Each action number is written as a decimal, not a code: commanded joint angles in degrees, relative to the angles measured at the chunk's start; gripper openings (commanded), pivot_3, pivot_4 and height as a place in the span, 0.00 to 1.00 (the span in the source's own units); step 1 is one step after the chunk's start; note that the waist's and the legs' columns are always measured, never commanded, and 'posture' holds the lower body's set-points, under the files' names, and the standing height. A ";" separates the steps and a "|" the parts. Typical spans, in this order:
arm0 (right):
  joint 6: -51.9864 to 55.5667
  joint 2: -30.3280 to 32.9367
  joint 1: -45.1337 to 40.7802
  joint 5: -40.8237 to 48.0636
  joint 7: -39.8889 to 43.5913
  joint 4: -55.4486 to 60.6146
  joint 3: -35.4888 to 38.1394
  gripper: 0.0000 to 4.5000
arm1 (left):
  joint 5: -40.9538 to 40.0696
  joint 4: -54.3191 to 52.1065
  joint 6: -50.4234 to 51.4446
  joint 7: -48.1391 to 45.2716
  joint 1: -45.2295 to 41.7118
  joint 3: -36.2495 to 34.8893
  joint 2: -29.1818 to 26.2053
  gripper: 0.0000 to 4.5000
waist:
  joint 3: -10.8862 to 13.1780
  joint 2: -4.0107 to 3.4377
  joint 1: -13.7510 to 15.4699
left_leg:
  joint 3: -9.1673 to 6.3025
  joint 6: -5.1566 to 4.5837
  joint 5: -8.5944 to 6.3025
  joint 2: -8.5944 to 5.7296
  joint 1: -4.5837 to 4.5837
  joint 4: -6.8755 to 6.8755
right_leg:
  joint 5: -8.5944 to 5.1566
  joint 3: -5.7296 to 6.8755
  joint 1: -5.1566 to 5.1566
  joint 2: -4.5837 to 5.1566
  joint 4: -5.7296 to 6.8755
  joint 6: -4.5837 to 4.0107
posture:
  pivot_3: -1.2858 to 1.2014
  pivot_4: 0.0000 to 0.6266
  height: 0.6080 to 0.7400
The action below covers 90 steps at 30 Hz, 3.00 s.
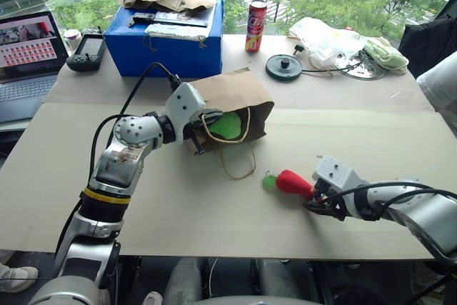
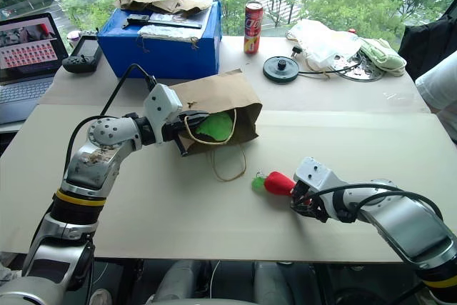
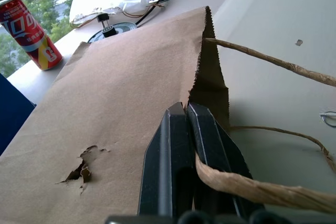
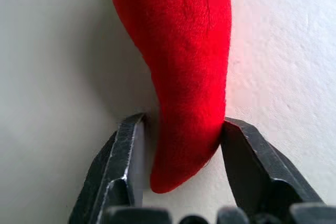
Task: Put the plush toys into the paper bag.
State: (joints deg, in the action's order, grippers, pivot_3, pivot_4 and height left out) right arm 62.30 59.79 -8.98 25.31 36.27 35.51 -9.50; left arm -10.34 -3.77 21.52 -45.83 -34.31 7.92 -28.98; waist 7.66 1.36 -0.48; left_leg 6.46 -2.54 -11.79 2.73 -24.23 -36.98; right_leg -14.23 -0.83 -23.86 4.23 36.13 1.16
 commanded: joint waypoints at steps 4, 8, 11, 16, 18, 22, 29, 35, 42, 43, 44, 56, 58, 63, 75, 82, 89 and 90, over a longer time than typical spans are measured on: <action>1.04 -0.79 0.89 -1.44 -1.71 0.88 1.67 0.01 | -0.32 -1.92 -0.30 -0.32 -0.91 -1.03 -0.65 0.00 | 0.00 0.00 0.11 | -0.01 0.00 0.00 0.01 0.10 -0.02 | 0.00 0.01 0.16 0.02 -0.02 0.00 | 0.52 0.24 0.99; 2.14 -3.59 0.26 0.49 -2.46 2.66 4.77 0.01 | -0.35 -1.89 -0.24 -0.34 -1.03 -1.03 -0.63 0.00 | 0.00 0.00 0.16 | -0.04 0.00 0.00 0.01 0.16 -0.02 | 0.00 0.03 0.25 0.02 -0.03 0.00 | 0.52 0.24 0.99; 3.30 -6.83 -1.47 2.46 -3.09 3.92 7.98 0.01 | -0.35 -1.78 -0.25 -0.36 -1.11 -1.00 -0.60 0.00 | 0.00 0.00 0.15 | -0.04 0.00 0.00 0.00 0.16 -0.02 | 0.00 0.03 0.24 0.01 -0.02 0.00 | 0.52 0.24 0.99; 10.63 -17.87 -10.81 5.80 -8.22 5.12 9.17 0.01 | -0.35 -1.54 -0.25 -0.45 -1.53 -0.81 -0.40 0.00 | 0.01 0.04 -0.19 | -0.05 0.00 0.00 0.03 0.16 -0.05 | 0.02 0.02 0.24 -0.10 -0.02 -0.03 | 0.52 0.24 0.99; 13.78 -23.41 -14.35 5.01 -12.03 3.95 7.78 0.01 | -0.28 -1.25 -0.38 -0.47 -1.66 -0.81 -0.36 0.00 | 0.01 0.04 -0.13 | -0.08 0.00 0.00 0.03 0.17 -0.03 | 0.02 0.03 0.23 -0.11 0.02 -0.03 | 0.52 0.24 0.99; 18.23 -35.98 -20.40 1.24 -20.99 -1.81 5.42 0.01 | -0.24 -1.34 -0.44 -0.50 -1.69 -0.65 -0.20 0.00 | 0.00 0.01 -0.09 | -0.09 0.02 0.01 0.05 0.07 -0.04 | 0.02 0.03 0.17 -0.16 0.02 -0.04 | 0.52 0.24 0.99; 17.35 -42.67 -26.36 -3.79 -26.47 -11.26 4.27 0.01 | -0.23 -1.54 -0.30 -0.21 -1.98 -0.57 0.29 0.00 | -0.01 0.00 0.25 | 0.03 0.07 0.04 -0.04 -0.14 -0.02 | 0.03 0.03 -0.13 -0.03 0.10 -0.04 | 0.52 0.24 0.99; 16.29 -40.97 -25.32 -5.37 -25.54 -14.04 2.04 0.01 | -0.24 -1.58 -0.36 0.19 -2.03 -1.16 0.16 0.00 | -0.01 0.00 0.10 | 0.03 0.07 0.04 -0.03 -0.14 0.03 | 0.03 0.03 -0.17 -0.06 0.10 -0.04 | 0.52 0.24 0.99; 15.25 -37.58 -23.54 -5.74 -23.40 -13.87 0.58 0.01 | -0.29 -2.16 -0.30 0.41 -1.66 -1.50 -0.31 0.00 | -0.01 0.00 -0.19 | 0.03 0.07 0.04 -0.03 -0.13 0.03 | 0.03 0.02 -0.16 -0.05 0.10 -0.04 | 0.52 0.24 0.99; 15.07 -37.39 -23.67 -5.83 -23.25 -13.96 0.41 0.01 | -0.30 -2.24 -0.30 0.43 -1.60 -1.49 -0.32 0.00 | -0.01 0.00 -0.19 | 0.03 0.07 0.04 -0.02 -0.13 0.03 | 0.03 0.02 -0.15 -0.06 0.10 -0.04 | 0.52 0.24 0.99; 14.54 -37.58 -24.36 -6.04 -23.21 -14.63 0.31 0.01 | -0.41 -2.43 -0.28 0.36 -1.51 -1.42 -0.26 0.00 | -0.01 0.00 -0.20 | 0.02 0.07 0.05 -0.02 -0.12 0.03 | 0.03 0.02 -0.15 -0.07 0.10 -0.04 | 0.52 0.24 0.99; 1.75 -42.78 -38.58 -11.45 -20.43 -36.75 -2.90 0.01 | -0.86 -3.25 -0.65 -0.22 -1.86 0.27 1.98 0.00 | -0.01 -0.01 -0.35 | 0.07 0.09 0.06 0.00 -0.12 0.02 | 0.04 -0.01 -0.19 -0.11 0.11 -0.06 | 0.52 0.24 0.99; -3.69 -44.71 -43.30 -12.76 -19.45 -45.97 -2.62 0.01 | -1.09 -4.14 -0.83 -0.90 -1.03 0.90 2.30 0.00 | -0.01 -0.01 -0.35 | 0.06 0.09 0.06 0.01 -0.13 0.03 | 0.04 0.00 -0.19 -0.12 0.11 -0.06 | 0.52 0.24 0.99; -11.94 -48.70 -48.41 -13.97 -18.68 -56.96 -0.79 0.01 | -1.76 -5.64 -0.34 -1.78 0.16 0.94 2.09 0.00 | -0.01 -0.02 -0.41 | 0.08 0.11 0.07 0.04 -0.12 0.11 | 0.05 0.00 -0.21 -0.15 0.18 -0.08 | 0.52 0.24 0.99; -13.28 -52.17 -46.92 -14.29 -19.46 -54.28 2.51 0.42 | -1.32 -5.39 0.00 -1.74 1.00 0.51 1.15 0.00 | 0.00 -0.03 -0.41 | 0.09 0.20 0.12 0.04 -0.14 0.11 | 0.05 0.02 -0.27 -0.07 0.63 -0.08 | 0.52 0.24 0.99; -3.55 -48.18 -40.58 -12.37 -15.35 -39.47 1.85 0.81 | -1.21 -4.75 -0.22 -1.76 0.96 0.36 0.96 0.00 | 0.00 -0.03 -0.29 | 0.07 0.20 0.12 0.05 -0.14 0.12 | 0.05 0.04 -0.27 -0.07 0.64 -0.08 | 0.52 0.24 0.99; 6.50 -39.97 -31.20 -7.24 -11.45 -19.60 4.57 0.81 | -1.00 -4.35 -0.15 -1.51 0.91 0.05 0.51 0.00 | 0.00 -0.03 -0.23 | 0.05 0.20 0.12 0.02 -0.14 0.10 | 0.04 0.05 -0.25 -0.03 0.62 -0.07 | 0.52 0.24 0.99; 6.97 -39.13 -29.67 -6.11 -10.37 -17.18 4.61 0.81 | -1.08 -4.43 -0.07 -1.49 0.95 -0.06 0.46 0.00 | 0.00 -0.03 -0.24 | 0.03 0.19 0.12 0.03 -0.13 0.10 | 0.04 0.05 -0.24 -0.04 0.63 -0.07 | 0.52 0.24 0.99</action>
State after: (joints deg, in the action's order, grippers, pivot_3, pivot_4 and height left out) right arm 67.66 19.22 -40.20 16.43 23.80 11.60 -6.58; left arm -11.18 -6.81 21.66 -47.74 -32.91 9.03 -28.14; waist 7.66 1.33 -0.72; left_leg 6.49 -2.35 -11.67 2.75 -24.36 -36.88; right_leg -14.19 -0.78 -24.09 4.18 36.74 1.09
